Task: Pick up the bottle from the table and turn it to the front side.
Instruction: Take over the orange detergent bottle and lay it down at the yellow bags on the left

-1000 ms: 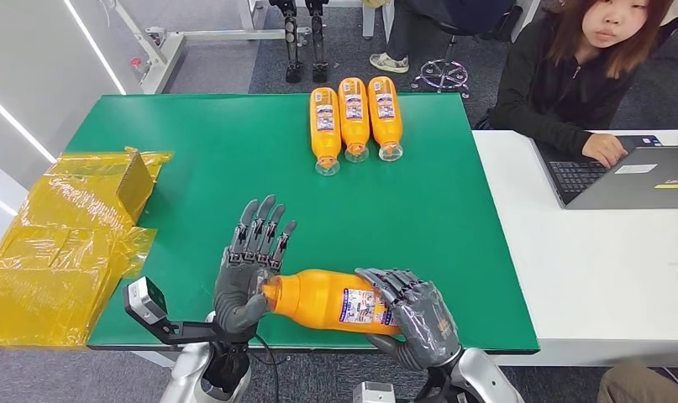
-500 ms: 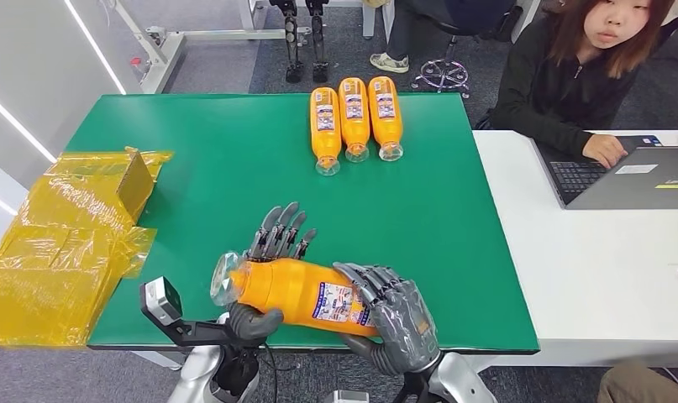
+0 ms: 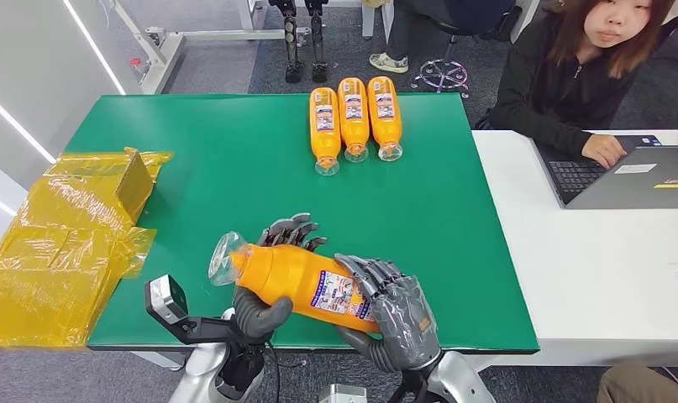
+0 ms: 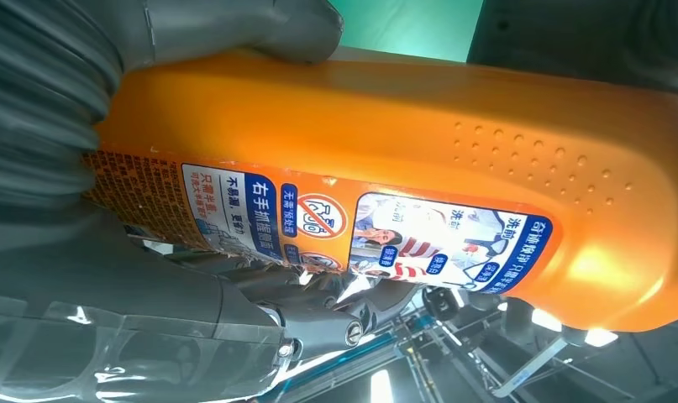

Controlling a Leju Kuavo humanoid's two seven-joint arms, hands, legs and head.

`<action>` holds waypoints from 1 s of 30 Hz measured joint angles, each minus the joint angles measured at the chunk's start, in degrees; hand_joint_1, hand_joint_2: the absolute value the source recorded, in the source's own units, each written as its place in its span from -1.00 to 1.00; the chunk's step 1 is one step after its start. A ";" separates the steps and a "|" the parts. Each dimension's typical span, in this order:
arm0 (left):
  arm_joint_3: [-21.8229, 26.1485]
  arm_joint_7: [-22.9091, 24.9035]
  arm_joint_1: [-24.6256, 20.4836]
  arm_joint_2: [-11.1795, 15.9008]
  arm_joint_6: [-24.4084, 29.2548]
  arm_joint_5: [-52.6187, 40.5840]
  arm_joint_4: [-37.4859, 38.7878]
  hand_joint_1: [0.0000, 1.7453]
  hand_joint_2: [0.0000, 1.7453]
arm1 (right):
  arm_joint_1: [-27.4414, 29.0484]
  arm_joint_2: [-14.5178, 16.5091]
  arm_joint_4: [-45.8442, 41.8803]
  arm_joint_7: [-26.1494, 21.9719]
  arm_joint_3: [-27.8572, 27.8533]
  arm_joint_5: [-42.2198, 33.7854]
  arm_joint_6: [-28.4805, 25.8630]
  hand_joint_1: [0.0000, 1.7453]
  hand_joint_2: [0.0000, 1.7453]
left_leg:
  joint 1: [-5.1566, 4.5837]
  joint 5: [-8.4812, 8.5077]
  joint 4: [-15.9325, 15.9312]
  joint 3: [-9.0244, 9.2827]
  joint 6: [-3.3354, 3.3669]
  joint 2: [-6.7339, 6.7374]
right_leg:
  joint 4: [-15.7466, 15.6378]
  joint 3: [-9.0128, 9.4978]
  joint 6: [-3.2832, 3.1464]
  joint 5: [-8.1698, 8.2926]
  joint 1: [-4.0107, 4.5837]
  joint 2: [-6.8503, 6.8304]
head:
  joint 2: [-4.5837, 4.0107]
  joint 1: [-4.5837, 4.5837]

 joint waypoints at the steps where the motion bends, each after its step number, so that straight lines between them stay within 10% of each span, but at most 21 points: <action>1: -0.06 0.02 -0.09 0.01 0.10 -0.02 0.00 1.00 1.00 | 0.00 0.14 0.00 0.09 -0.05 0.02 0.19 1.00 1.00 | 0.00 0.00 0.00 0.00 0.00 0.00 | 0.00 0.00 0.00 0.00 0.00 0.00 | -0.01 0.00; 13: -0.15 -0.13 -1.19 0.11 1.30 0.57 0.02 1.00 1.00 | -0.14 1.59 0.00 0.08 -0.14 -0.78 3.36 1.00 1.00 | 0.00 0.00 0.00 -0.01 0.00 0.00 | 0.00 0.00 0.00 0.00 0.00 0.00 | -0.01 0.00; 15: -0.15 -0.14 -1.31 0.12 1.32 0.62 0.02 1.00 1.00 | -0.23 1.79 0.00 0.08 -0.21 -1.00 3.72 0.75 1.00 | 0.00 0.00 0.00 -0.01 0.00 0.00 | 0.00 0.00 0.00 0.00 0.00 0.00 | -0.01 0.00; 19: -0.15 -0.26 -1.61 0.15 1.33 0.69 0.13 1.00 1.00 | -0.40 2.40 0.01 0.24 -0.46 -1.12 4.69 -1.00 1.00 | 0.00 0.00 0.00 -0.01 0.00 0.00 | 0.00 0.00 0.00 0.00 0.00 0.00 | 0.00 0.00; 30: -0.37 -0.66 -3.23 -0.31 1.15 0.71 2.18 1.00 1.00 | -0.30 4.49 -0.01 0.16 -0.45 -0.37 5.45 -1.00 1.00 | 0.00 0.00 0.00 -0.01 0.00 0.01 | 0.00 0.00 0.00 0.00 0.00 0.00 | -0.01 0.00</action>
